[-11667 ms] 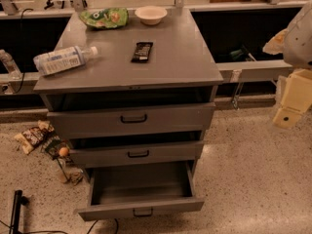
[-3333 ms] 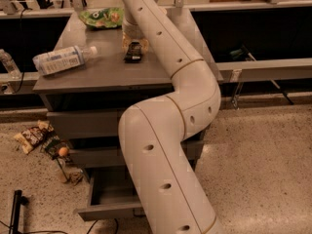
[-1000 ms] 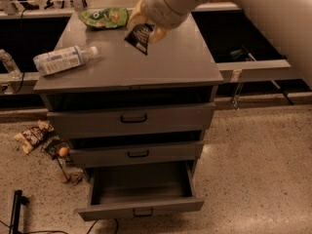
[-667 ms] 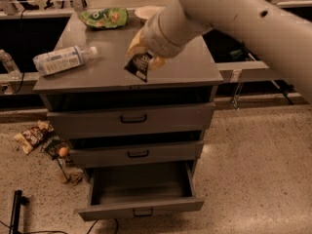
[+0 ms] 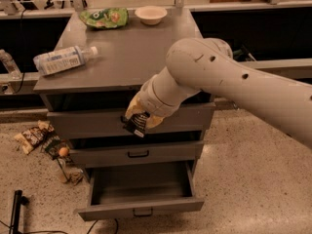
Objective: Place rxbar chocolate into bottom drawer
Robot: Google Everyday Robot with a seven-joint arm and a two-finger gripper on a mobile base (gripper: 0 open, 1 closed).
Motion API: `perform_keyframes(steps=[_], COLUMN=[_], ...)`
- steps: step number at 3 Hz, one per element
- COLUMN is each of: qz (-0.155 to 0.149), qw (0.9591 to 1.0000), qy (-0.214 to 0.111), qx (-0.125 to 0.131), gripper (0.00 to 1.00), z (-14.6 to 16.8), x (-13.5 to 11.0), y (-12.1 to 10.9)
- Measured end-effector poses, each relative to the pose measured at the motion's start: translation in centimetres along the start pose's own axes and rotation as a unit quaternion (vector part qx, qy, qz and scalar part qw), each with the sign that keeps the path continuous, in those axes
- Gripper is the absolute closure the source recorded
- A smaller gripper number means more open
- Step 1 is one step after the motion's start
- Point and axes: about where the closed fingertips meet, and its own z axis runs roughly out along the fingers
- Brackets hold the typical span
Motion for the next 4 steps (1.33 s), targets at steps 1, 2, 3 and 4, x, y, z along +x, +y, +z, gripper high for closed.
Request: perform_keyframes(steps=[1,2,3,4], qz=[-0.001,0.003,0.078,0.169], qw=[1.0,1.0,0.9965,0.9845], qy=[-0.001,-0.006,-0.025,-0.026], qx=[-0.002,0.004,0.015,0.038], gripper=[1.0,1.0,1.0,1.0], z=[0.1,0.5,4.4,9.5], x=[-0.1,-0.3,-1.2,-2.3], y=[0.1,0.3,4.7,9.9])
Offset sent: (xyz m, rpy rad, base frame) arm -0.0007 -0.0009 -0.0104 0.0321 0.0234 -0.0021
